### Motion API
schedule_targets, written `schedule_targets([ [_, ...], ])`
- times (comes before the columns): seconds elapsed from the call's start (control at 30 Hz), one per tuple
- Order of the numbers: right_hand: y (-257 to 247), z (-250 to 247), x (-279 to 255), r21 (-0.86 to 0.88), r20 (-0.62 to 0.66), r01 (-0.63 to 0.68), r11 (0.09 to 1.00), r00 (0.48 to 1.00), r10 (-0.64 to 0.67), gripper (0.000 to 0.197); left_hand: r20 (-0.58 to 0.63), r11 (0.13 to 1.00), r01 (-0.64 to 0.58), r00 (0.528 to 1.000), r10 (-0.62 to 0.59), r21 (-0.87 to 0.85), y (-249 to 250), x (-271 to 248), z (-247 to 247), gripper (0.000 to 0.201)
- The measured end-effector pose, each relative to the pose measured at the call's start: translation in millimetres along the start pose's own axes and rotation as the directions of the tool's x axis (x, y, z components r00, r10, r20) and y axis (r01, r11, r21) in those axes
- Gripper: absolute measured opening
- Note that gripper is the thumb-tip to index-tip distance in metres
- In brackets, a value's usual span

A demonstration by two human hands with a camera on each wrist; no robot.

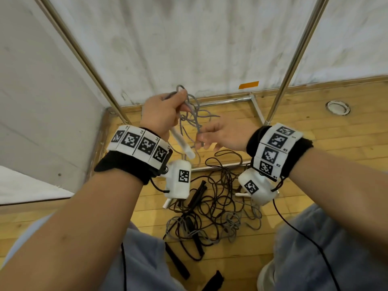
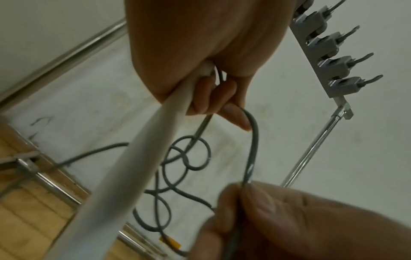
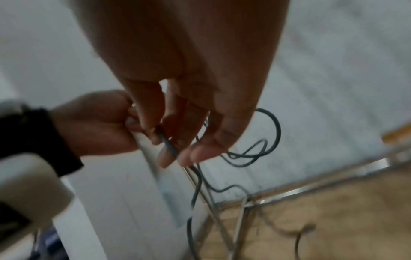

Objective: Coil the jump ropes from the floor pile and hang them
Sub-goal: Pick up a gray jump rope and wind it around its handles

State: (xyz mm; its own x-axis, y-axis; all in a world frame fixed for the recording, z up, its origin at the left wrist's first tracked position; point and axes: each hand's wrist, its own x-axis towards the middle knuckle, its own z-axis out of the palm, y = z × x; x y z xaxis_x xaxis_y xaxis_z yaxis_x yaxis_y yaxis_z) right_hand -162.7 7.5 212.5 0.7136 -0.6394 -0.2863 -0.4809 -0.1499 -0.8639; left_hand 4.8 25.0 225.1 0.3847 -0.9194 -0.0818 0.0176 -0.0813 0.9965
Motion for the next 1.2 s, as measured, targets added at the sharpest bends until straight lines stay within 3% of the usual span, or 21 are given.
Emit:
schedule_targets([
  [0.07,-7,-4,0,-0.033,-0.121,0.033,0.999,0.992,-0.036,0.021,0.04,0.997,0.003,0.999,-0.006,0.075,-1,-2,-2,0.033],
  [0.13,-16,-13,-1,0.197,-0.263,0.095,0.976,0.964,-0.041,0.025,0.142,0.975,0.004,0.989,-0.036,0.223,-4,-8,-2,0.033],
  [0.23,-30,-24,-3,0.525,-0.416,0.246,0.815,0.909,-0.006,0.026,0.37,0.904,-0.041,0.92,-0.132,0.425,-11,-20,3,0.022],
  [0.3,-37,-29,-8,0.627,-0.447,0.264,0.733,0.893,0.061,0.026,0.458,0.894,-0.091,0.879,-0.135,0.44,-13,-26,9,0.004],
  [0.37,-44,-36,-11,0.693,-0.472,0.294,0.658,0.875,0.106,0.025,0.486,0.857,-0.168,0.867,-0.106,0.487,-17,-29,12,0.011],
  [0.47,-49,-57,-16,0.773,-0.562,0.432,0.465,0.806,0.186,0.026,0.471,0.711,-0.233,0.869,-0.155,0.664,-20,-32,12,0.027],
  [0.53,-49,-65,-20,0.76,-0.621,0.492,0.424,0.743,0.251,0.021,0.434,0.743,-0.195,0.89,-0.14,0.64,-20,-32,11,0.036],
  [0.6,-42,-63,-22,0.756,-0.618,0.457,0.468,0.734,0.282,0.011,0.34,0.824,-0.148,0.939,-0.058,0.547,-17,-27,11,0.038],
  [0.63,-38,-58,-21,0.757,-0.585,0.391,0.523,0.762,0.277,0.015,0.283,0.861,-0.132,0.959,-0.015,0.492,-14,-24,10,0.039],
  [0.67,-32,-52,-18,0.696,-0.554,0.276,0.663,0.794,0.25,0.019,0.228,0.895,-0.117,0.973,0.018,0.429,-12,-22,10,0.039],
  [0.7,-28,-43,-16,0.574,-0.468,0.107,0.812,0.857,0.217,0.018,0.18,0.927,-0.098,0.983,0.034,0.363,-9,-20,10,0.038],
  [0.73,-25,-33,-14,0.423,-0.328,-0.055,0.904,0.921,0.209,0.015,0.139,0.95,-0.072,0.99,0.031,0.303,-7,-18,10,0.037],
  [0.77,-23,-24,-12,0.292,-0.25,-0.153,0.944,0.941,0.23,0.017,0.109,0.966,-0.046,0.994,0.019,0.253,-6,-16,10,0.036],
  [0.8,-18,-16,-9,0.267,-0.196,-0.176,0.947,0.953,0.232,0.02,0.087,0.976,-0.022,0.996,0.004,0.216,-4,-15,11,0.035],
  [0.87,-14,-2,-8,0.384,-0.166,-0.08,0.92,0.974,0.155,0.021,0.05,0.987,0.012,0.999,-0.021,0.16,1,-13,12,0.034],
  [0.93,-9,6,-5,0.396,-0.307,0.014,0.918,0.944,0.118,0.025,0.032,0.995,0.041,0.999,-0.044,0.089,5,-12,12,0.033],
  [0.97,-7,9,-3,0.328,-0.384,0.03,0.944,0.918,0.104,0.037,0.038,0.997,0.058,0.997,-0.06,0.046,7,-11,11,0.031],
  [1.1,-3,3,5,0.217,-0.674,0.081,0.973,0.734,0.09,0.077,0.054,0.994,0.109,0.993,-0.109,0.004,11,-13,11,0.022],
  [1.13,-3,0,8,0.242,-0.698,0.089,0.966,0.707,0.109,0.077,0.048,0.994,0.104,0.993,-0.106,0.034,11,-13,12,0.021],
  [1.2,-4,-4,9,0.299,-0.678,0.096,0.949,0.722,0.141,0.049,0.054,0.993,0.098,0.993,-0.102,0.068,10,-14,14,0.021],
])
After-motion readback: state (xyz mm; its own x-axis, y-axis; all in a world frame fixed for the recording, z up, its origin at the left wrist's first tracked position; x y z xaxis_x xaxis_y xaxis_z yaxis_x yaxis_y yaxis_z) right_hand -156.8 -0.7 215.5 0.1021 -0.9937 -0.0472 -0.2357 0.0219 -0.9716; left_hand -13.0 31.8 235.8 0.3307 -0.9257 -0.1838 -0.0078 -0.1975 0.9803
